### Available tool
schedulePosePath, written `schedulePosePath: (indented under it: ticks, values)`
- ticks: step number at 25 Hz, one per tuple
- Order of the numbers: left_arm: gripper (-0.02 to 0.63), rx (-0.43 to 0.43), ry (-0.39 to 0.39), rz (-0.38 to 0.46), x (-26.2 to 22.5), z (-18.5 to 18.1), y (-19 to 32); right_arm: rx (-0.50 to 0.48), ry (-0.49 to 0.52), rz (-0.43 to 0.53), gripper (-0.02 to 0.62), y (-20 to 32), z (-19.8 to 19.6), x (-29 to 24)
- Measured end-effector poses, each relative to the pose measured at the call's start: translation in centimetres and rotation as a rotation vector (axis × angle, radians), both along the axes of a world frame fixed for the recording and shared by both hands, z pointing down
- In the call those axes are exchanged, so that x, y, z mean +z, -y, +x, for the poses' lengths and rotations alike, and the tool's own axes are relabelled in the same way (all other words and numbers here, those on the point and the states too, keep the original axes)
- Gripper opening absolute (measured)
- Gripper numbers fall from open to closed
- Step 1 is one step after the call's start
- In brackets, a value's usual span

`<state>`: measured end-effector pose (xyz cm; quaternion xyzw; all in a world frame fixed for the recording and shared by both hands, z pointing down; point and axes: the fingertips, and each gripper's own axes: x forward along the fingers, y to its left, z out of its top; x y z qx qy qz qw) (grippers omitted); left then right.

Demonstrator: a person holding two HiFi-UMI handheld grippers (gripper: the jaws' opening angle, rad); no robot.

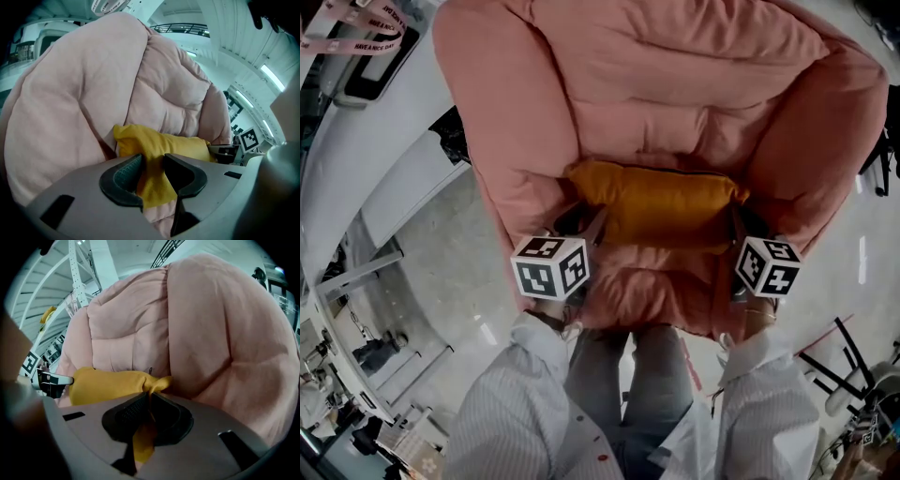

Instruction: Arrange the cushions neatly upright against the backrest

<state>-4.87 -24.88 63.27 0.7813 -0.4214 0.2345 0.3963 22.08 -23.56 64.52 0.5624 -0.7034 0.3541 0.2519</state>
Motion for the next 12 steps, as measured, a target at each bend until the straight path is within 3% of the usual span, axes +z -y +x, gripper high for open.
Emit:
schedulePosePath:
  ticks: [6,12]
  values:
    - [0.171,0.022,0.022,-0.055,2.2,-0.3,-1.4,-0.034,-0.055,-0.034,0.029,-1.0,-0.1,1.6]
    - [0.183,0.022,0.036,-0.068,3.5,-0.5,-2.9,-0.019,-0.045,-0.058,0.029,-2.4,-0.2,2.6]
